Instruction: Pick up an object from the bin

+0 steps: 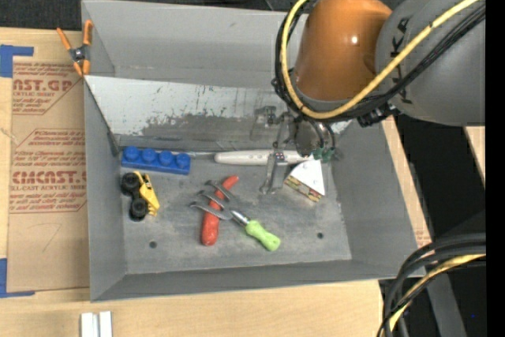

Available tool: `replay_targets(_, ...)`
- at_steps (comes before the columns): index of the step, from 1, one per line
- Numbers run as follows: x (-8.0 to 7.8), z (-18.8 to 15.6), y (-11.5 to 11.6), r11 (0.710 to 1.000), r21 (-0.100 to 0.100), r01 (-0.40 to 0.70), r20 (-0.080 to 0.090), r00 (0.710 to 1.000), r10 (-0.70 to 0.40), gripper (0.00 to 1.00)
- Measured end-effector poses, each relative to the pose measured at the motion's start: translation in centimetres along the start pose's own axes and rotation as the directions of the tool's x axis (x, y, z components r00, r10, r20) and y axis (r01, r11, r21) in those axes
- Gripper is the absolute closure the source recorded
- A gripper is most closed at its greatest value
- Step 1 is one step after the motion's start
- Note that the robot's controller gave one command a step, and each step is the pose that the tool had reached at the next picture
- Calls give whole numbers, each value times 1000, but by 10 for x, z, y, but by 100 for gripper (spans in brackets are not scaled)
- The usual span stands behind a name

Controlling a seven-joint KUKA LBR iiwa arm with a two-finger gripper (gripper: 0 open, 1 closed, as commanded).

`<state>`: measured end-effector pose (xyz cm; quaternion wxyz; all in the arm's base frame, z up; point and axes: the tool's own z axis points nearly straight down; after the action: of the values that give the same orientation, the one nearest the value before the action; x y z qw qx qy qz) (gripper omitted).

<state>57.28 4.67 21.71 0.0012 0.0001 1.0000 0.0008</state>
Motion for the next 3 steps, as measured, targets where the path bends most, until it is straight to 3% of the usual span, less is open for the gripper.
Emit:
replay_targets(1,0,0,0,1000,0,0,0,1000,0,0)
replay_targets(2,6,21,1,1000,-1,-23,13,1000,23,0)
replay_targets(3,10,62,0,999,1,34,1,999,-34,0)
